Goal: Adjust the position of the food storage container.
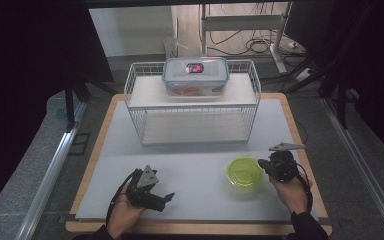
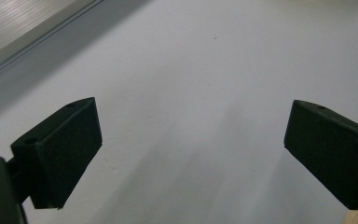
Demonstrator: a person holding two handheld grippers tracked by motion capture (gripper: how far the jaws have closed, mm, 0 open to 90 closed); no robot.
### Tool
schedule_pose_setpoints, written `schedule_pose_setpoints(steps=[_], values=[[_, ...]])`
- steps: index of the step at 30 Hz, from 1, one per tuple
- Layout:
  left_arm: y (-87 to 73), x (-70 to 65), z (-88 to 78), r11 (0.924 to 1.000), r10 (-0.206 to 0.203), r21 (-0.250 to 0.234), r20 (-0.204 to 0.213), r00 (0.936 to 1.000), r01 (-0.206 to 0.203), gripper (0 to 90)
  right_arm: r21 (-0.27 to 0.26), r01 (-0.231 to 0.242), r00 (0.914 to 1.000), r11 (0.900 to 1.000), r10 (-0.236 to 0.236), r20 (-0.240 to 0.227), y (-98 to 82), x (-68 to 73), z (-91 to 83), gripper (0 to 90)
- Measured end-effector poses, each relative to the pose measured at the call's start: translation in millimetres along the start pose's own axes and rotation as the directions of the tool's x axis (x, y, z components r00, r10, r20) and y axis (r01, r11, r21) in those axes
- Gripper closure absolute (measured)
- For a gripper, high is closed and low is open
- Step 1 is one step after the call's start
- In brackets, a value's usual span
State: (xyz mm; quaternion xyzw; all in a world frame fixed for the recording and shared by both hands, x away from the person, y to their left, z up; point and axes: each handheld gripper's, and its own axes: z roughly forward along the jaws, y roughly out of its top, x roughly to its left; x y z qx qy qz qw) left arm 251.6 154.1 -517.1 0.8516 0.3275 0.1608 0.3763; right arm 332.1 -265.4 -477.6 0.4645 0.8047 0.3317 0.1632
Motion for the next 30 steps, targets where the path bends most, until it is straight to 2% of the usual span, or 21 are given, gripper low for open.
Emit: schedule_pose_setpoints(steps=[9, 18, 25, 30], values=[[0.1, -0.6, 0.9, 1.0, 0.003, 0.006, 0.003, 1.0, -0.003, 3.9, 0.01, -0.015, 0.9997, 1.0, 0.016, -0.017, -10.3, 3.2, -9.9, 89.3], [0.1, -1.0, 1.2, 1.0, 0.004, 0.007, 0.001, 1.0, -0.004, 3.9, 0.019, -0.005, 0.9988, 1.0, 0.006, -0.049, -12.7, 13.3, -10.6, 89.3], [-4.9, -0.2, -3.4, 0.9998, -0.02, 0.007, 0.001, 0.9998, 0.02, 4.0, 0.028, 0.008, 0.9963, 1.0, -0.006, -0.086, -13.7, 25.3, -9.2, 89.3], [-9.9, 0.7, -9.1, 0.9994, -0.034, 0.005, -0.005, 0.9994, 0.034, 4.2, 0.041, 0.017, 0.9953, 0.999, -0.013, -0.096, -17.0, 29.1, -11.0, 88.8]])
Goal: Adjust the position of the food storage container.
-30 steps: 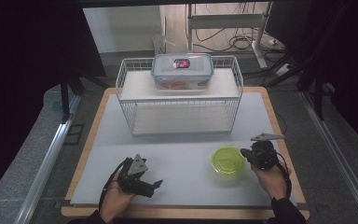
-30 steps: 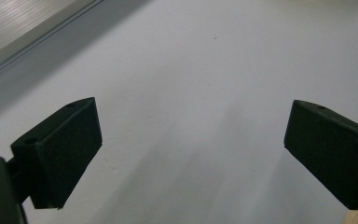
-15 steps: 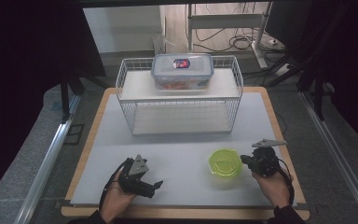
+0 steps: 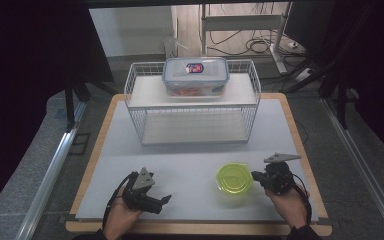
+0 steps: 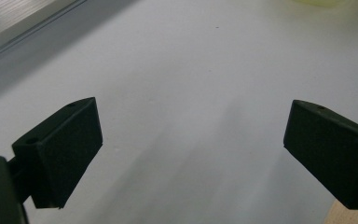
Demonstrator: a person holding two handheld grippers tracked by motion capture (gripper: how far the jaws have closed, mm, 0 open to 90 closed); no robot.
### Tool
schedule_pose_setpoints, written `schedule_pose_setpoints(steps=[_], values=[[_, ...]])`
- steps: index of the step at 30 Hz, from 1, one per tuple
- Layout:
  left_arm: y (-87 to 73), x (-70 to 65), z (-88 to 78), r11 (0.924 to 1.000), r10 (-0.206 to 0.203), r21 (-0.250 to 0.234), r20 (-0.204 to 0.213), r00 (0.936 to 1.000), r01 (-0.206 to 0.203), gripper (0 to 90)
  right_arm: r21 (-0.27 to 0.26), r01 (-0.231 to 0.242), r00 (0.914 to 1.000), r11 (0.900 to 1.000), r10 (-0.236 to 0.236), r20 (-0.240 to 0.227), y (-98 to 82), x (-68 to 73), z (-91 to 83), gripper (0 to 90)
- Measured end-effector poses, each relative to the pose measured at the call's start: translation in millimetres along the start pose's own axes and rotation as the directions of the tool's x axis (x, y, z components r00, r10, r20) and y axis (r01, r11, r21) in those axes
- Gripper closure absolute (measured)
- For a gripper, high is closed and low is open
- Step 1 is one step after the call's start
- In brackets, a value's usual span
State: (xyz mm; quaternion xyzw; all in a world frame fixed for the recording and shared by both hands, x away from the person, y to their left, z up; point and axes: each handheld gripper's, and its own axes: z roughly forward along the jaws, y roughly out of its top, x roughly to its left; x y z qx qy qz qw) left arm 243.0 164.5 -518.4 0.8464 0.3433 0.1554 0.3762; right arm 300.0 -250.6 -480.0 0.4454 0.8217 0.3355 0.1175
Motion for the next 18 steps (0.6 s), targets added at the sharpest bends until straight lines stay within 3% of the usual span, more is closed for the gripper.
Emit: schedule_pose_setpoints(steps=[18], values=[[-1.5, -0.9, -1.7, 1.0, 0.0, 0.006, -0.003, 1.0, 0.0, 4.4, 0.106, 0.005, 0.9973, 0.994, 0.003, -0.073, -15.9, 11.3, 19.5, 89.0]])
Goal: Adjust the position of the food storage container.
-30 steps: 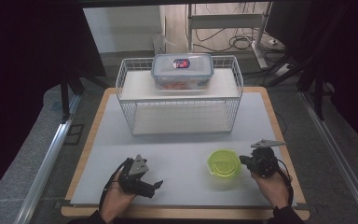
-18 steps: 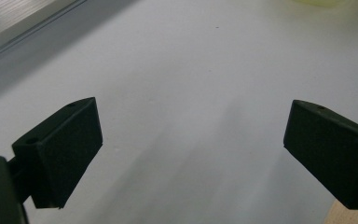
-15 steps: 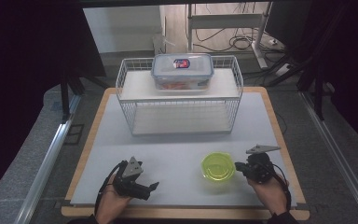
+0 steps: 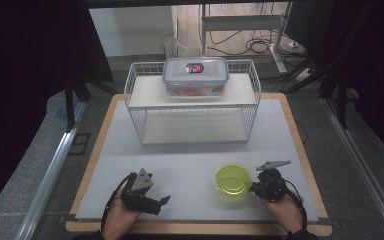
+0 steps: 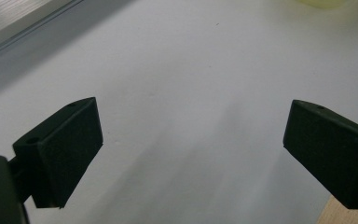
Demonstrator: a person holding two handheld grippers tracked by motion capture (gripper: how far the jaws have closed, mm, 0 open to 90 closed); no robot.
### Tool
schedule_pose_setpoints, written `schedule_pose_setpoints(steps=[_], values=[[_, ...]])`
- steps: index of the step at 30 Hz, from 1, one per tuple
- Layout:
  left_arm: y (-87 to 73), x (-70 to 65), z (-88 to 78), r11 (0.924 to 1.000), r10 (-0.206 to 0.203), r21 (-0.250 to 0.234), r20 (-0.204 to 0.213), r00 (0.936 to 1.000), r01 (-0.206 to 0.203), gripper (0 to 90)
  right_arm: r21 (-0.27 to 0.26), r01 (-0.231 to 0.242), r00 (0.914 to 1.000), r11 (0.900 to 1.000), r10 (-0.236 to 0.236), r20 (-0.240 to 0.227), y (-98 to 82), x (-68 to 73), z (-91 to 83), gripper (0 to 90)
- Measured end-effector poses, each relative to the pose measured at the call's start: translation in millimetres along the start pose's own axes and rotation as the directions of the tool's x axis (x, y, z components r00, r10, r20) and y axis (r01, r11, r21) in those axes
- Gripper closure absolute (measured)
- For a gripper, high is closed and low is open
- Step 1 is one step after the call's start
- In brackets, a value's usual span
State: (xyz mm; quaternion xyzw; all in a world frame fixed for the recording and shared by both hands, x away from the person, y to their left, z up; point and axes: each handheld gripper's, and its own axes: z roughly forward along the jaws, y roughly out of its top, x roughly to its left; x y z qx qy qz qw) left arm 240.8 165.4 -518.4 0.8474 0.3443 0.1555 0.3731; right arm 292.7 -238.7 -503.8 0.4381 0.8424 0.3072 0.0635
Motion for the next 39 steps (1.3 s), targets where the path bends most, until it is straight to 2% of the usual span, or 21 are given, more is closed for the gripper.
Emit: schedule_pose_setpoints(steps=[4, 11, 12, 17, 26, 32, 33, 38, 39], values=[[-0.1, 0.3, 0.0, 1.0, -0.001, 0.004, -0.001, 1.0, 0.001, 4.4, 0.015, 0.019, 0.9997, 1.0, -0.019, -0.016, 0.2, 5.7, 6.4, 88.9], [-3.4, 0.3, -1.8, 0.9999, -0.007, 0.01, -0.006, 1.0, 0.007, 4.4, 0.012, 0.019, 0.9991, 1.0, -0.018, -0.039, 3.6, 10.2, 14.2, 88.9], [-4.3, 0.8, -2.7, 0.9999, -0.012, 0.01, -0.009, 0.9999, 0.012, 4.4, 0.01, 0.022, 0.9982, 1.0, -0.021, -0.056, 6.3, 12.3, 18.5, 88.9], [-6.9, 3.5, -5.6, 0.9994, -0.032, 0.01, -0.016, 0.9993, 0.033, 4.5, 0.012, 0.033, 0.9969, 0.999, -0.032, -0.072, 14.3, 18.1, 27.4, 88.9], [-7.5, 4.6, -6.0, 0.9992, -0.039, 0.012, -0.018, 0.9991, 0.039, 4.5, 0.01, 0.063, 0.9941, 0.998, -0.062, -0.089, 25.7, 29.5, 39.8, 88.9], [-7.3, 4.1, -5.6, 0.9992, -0.036, 0.016, -0.019, 0.9992, 0.036, 4.6, 0.005, 0.082, 0.9923, 0.997, -0.081, -0.094, 30.0, 36.6, 45.2, 88.9], [-7.3, 3.9, -5.3, 0.9992, -0.036, 0.018, -0.018, 0.9992, 0.036, 4.7, 0.006, 0.101, 0.9913, 0.995, -0.1, -0.085, 31.3, 39.2, 46.0, 88.7], [-7.7, 3.6, -5.0, 0.9993, -0.032, 0.018, -0.018, 0.9993, 0.032, 4.8, -0.003, 0.109, 0.9916, 0.994, -0.109, -0.07, 30.8, 36.8, 40.8, 85.2], [-8.4, 3.4, -5.2, 0.9993, -0.031, 0.018, -0.017, 0.9994, 0.032, 4.9, -0.016, 0.116, 0.9922, 0.993, -0.117, -0.044, 29.6, 32.2, 35.0, 82.3]])
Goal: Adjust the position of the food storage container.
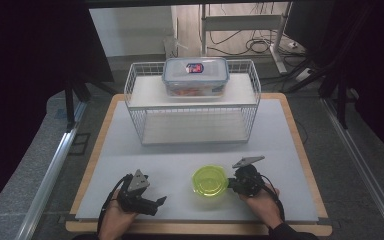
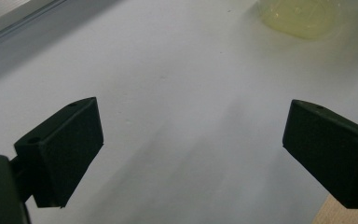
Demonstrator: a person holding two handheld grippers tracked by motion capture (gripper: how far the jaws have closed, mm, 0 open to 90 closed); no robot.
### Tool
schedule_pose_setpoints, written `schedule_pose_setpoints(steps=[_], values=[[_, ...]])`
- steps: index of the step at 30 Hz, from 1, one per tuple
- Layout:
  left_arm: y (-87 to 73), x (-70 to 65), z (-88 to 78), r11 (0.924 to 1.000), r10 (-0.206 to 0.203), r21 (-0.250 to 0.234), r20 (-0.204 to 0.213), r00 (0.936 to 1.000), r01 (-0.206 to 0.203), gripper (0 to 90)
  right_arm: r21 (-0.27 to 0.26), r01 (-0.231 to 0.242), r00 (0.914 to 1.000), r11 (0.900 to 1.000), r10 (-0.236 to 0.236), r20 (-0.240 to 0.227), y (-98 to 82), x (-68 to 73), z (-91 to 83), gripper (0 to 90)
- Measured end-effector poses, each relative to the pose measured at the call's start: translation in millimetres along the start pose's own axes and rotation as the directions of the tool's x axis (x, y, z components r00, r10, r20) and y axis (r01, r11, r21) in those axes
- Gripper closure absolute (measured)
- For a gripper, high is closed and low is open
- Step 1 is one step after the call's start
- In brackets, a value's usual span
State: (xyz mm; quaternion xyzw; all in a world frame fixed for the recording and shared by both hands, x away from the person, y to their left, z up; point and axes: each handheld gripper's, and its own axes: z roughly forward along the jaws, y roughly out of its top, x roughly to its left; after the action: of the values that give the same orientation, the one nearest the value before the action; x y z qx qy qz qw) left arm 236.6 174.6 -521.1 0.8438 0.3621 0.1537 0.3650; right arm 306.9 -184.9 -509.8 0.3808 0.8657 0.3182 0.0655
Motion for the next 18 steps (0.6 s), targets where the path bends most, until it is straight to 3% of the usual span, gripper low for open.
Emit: schedule_pose_setpoints(steps=[5, 6, 13, 18], values=[[-1.3, -0.1, 0.6, 0.9999, 0.011, -0.002, -0.004, 0.9999, -0.011, 5.3, -0.019, 0.017, 0.9987, 1.0, -0.016, 0.049, -4.8, -7.7, -10.2, 72.6], [-1.7, -0.1, 0.5, 0.9997, 0.023, -0.005, -0.006, 0.9997, -0.023, 5.3, -0.025, 0.042, 0.9965, 0.999, -0.04, 0.073, -7.9, -10.9, -15.3, 66.8], [-3.2, -0.2, 1.1, 0.9993, 0.036, -0.009, -0.02, 0.9992, -0.036, 5.2, -0.047, 0.086, 0.9936, 0.995, -0.083, 0.077, -14.2, -16.2, -24.9, 49.2], [-3.7, -0.2, 1.4, 0.9991, 0.04, -0.011, -0.023, 0.9989, -0.04, 5.2, -0.074, 0.079, 0.995, 0.994, -0.074, 0.068, -16.2, -18.4, -28.6, 36.4]])
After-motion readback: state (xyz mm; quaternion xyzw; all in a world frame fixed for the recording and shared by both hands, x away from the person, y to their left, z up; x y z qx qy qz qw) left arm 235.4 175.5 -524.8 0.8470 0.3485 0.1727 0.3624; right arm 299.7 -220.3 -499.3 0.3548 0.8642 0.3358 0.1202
